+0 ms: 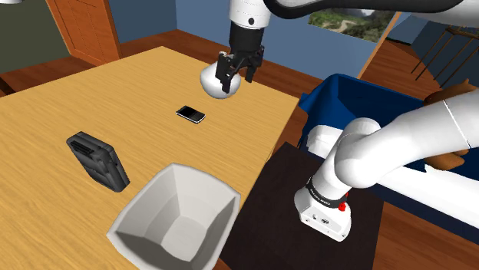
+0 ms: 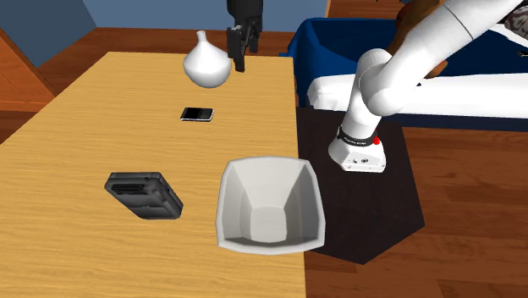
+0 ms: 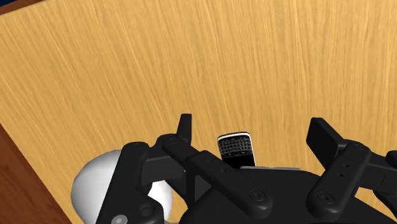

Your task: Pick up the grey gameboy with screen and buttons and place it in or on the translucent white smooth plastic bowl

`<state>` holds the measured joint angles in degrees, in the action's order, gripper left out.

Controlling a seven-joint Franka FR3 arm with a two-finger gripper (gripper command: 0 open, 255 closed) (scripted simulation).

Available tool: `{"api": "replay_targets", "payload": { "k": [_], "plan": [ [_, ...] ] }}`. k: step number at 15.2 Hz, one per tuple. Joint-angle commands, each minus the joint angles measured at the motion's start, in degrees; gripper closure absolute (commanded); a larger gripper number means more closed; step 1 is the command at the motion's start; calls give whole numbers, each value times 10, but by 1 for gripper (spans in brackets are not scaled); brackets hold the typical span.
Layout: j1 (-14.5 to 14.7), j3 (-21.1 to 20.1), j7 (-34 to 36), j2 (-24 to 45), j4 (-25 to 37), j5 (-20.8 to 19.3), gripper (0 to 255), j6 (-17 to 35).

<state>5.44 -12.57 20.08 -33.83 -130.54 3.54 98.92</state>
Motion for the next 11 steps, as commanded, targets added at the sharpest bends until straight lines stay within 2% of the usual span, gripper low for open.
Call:
{"api": "replay_targets", "payload": {
  "k": [1,6,11],
  "plan": [
    [7,-20,21,24,10,10,0,14],
    [19,-69,74,99,57,22,0,42],
    [29,-117,130,184,119,16,0,64]
  ]
}}
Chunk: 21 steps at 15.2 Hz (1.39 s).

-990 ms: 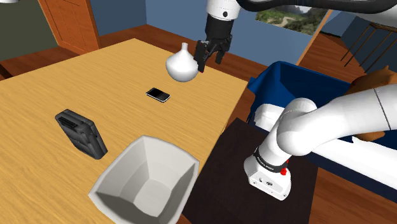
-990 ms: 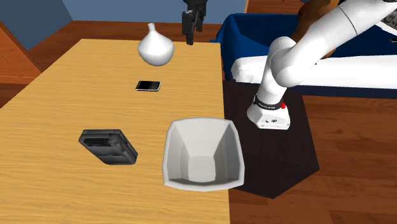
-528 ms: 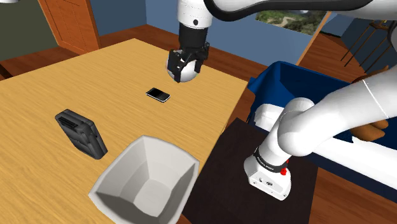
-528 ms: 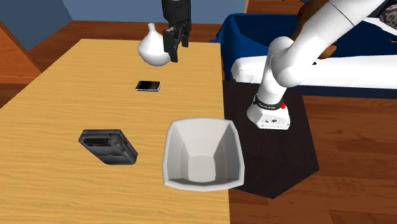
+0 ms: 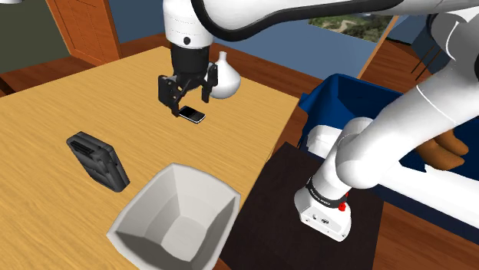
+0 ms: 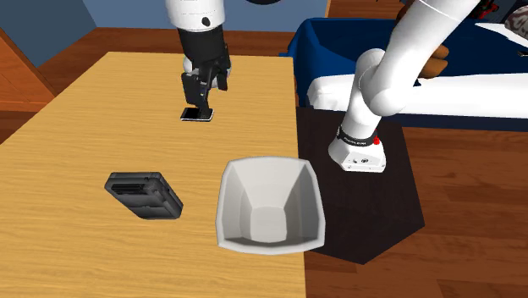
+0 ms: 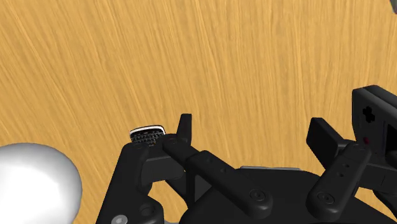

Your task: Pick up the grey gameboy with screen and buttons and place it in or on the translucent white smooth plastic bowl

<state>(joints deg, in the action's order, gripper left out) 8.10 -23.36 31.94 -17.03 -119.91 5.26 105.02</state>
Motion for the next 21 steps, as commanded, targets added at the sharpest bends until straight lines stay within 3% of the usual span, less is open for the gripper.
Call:
{"api": "replay_targets", "payload": {
  "k": [1,8,15,21],
  "plan": [
    [5,-18,24,34,27,-5,0,6],
    [30,-74,113,176,146,-54,0,18],
    [91,-99,194,330,299,-129,0,-2],
    [92,-96,197,336,261,-134,0,42]
  ]
}}
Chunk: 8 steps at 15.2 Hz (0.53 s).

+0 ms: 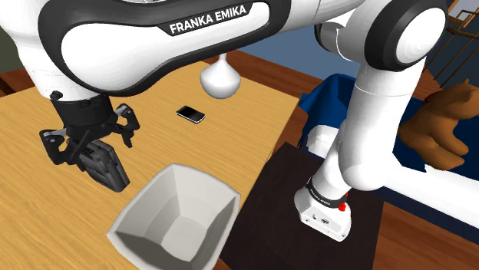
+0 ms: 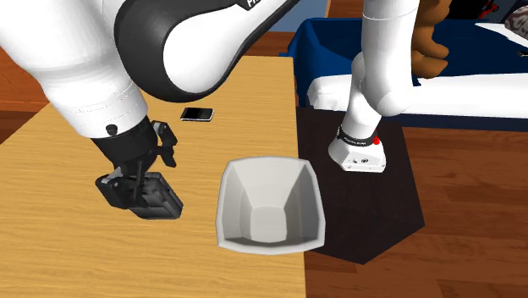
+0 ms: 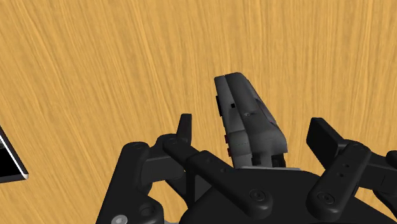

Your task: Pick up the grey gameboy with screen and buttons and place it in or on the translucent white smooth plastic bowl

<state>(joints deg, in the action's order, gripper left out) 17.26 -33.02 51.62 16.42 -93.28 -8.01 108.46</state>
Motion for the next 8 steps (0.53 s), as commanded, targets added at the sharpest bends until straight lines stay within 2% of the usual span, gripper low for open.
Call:
{"api": "replay_targets", "payload": {
  "k": [1,8],
  "plan": [
    [0,1,1,3,-11,-2,0,15],
    [0,1,2,4,-15,-3,0,19]
  ]
}}
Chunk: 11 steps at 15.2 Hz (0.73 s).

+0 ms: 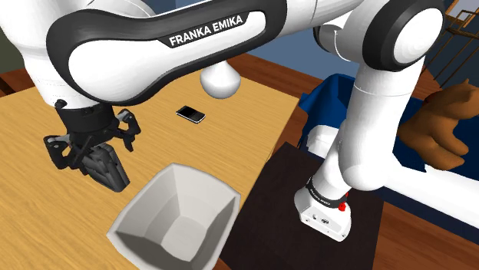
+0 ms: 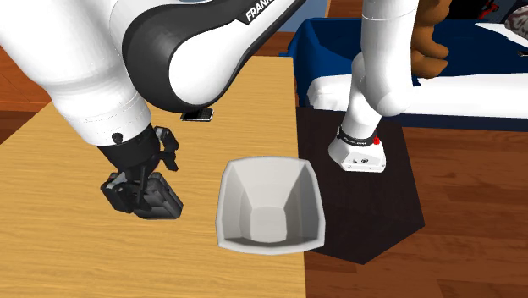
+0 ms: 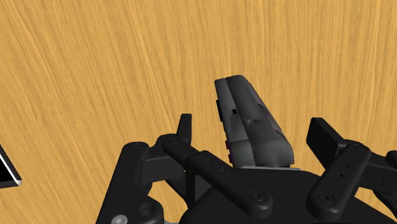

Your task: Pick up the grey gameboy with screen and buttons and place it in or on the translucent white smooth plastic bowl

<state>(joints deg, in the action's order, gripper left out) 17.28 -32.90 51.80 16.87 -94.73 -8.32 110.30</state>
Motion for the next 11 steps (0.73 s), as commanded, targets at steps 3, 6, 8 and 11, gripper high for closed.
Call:
{"api": "replay_targets", "payload": {
  "k": [3,6,8,11],
  "plan": [
    [0,0,0,0,0,0,255,0],
    [0,0,0,0,0,0,255,0],
    [0,0,0,0,0,0,255,0],
    [0,0,0,0,0,0,255,0]
  ]
}}
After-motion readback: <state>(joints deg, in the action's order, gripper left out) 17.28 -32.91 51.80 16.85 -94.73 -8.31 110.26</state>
